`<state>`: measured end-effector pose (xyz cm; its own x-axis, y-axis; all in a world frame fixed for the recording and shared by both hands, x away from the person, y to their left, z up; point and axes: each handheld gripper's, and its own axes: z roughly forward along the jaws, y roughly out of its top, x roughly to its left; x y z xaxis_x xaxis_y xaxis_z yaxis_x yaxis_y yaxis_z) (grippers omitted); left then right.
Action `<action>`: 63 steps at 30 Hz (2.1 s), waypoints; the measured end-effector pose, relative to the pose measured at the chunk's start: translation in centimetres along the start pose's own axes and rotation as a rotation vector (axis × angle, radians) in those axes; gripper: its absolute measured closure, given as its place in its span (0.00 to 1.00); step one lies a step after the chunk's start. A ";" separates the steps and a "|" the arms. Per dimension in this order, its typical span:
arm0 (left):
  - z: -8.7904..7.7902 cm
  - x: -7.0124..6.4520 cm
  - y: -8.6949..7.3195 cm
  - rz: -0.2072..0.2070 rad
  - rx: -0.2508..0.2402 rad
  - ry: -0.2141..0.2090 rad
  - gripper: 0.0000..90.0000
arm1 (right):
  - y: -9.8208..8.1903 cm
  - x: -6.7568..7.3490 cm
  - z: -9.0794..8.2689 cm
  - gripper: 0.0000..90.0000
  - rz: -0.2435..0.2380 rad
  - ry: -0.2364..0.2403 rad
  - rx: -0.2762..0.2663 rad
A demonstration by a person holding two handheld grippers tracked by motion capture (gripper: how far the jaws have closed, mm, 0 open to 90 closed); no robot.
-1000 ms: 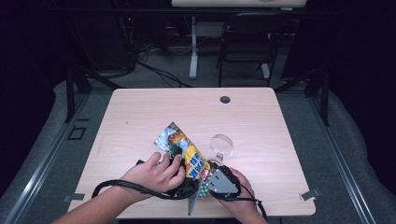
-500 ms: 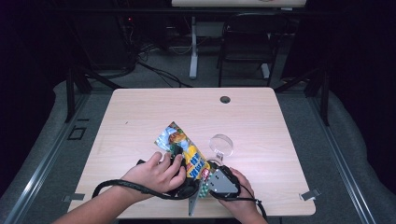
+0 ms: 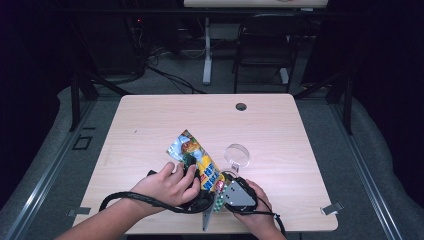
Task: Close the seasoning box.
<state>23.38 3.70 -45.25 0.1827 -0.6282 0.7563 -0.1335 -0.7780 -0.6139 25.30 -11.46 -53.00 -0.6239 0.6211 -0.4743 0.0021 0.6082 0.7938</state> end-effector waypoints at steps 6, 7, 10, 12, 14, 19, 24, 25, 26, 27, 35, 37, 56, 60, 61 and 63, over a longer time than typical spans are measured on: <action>0.0 0.2 0.0 -0.001 -0.004 -0.006 0.96 | 0.0 0.0 0.1 0.79 0.010 0.005 -0.009; 0.0 0.2 0.0 0.005 0.001 -0.009 0.96 | 0.0 0.0 0.1 0.79 0.009 0.005 -0.007; 0.0 0.3 0.1 0.013 -0.004 -0.006 0.96 | 0.0 0.0 0.1 0.79 0.013 0.007 -0.009; -0.1 0.5 0.0 0.015 0.000 -0.006 0.96 | 0.0 0.0 0.1 0.79 0.015 0.008 -0.010; -0.1 0.5 0.0 0.013 0.000 -0.006 0.96 | 0.0 0.0 0.1 0.79 0.018 0.011 -0.012; -0.1 0.7 0.0 0.021 -0.002 -0.010 0.96 | 0.0 0.0 0.0 0.79 0.027 0.014 -0.013; -0.2 0.7 0.1 0.024 0.004 -0.011 0.96 | 0.0 0.0 0.0 0.79 0.029 0.023 -0.007; -0.2 0.7 0.1 0.024 0.004 -0.011 0.96 | 0.0 0.0 0.0 0.79 0.031 0.024 -0.005; -0.2 0.7 0.1 0.023 0.004 -0.012 0.96 | -0.1 0.0 0.1 0.79 0.041 0.025 -0.017; -0.2 0.7 0.1 0.024 0.004 -0.012 0.96 | -0.1 0.0 0.1 0.79 0.046 0.022 -0.019; 0.0 0.7 0.2 0.020 0.005 -0.017 0.96 | -0.1 -0.1 0.1 0.79 0.040 0.028 -0.008; -0.1 0.7 0.2 0.028 0.009 -0.015 0.96 | -0.1 -0.1 0.2 0.79 0.045 0.029 -0.011; -0.1 1.0 0.2 0.031 0.006 -0.020 0.96 | -0.1 0.1 0.4 0.79 0.059 0.029 -0.030; -0.1 1.1 0.2 0.034 0.004 -0.021 0.96 | -0.1 0.1 0.3 0.79 0.058 0.030 -0.029; -0.1 1.1 0.2 0.034 0.004 -0.023 0.96 | -0.1 0.1 0.3 0.79 0.058 0.030 -0.030; -0.2 1.1 0.2 0.037 0.005 -0.023 0.96 | -0.1 0.1 0.3 0.79 0.058 0.030 -0.029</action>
<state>23.41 2.85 -44.51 0.1999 -0.6558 0.7280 -0.1353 -0.7544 -0.6424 25.52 -11.31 -53.24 -0.6469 0.6393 -0.4157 0.0164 0.5567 0.8306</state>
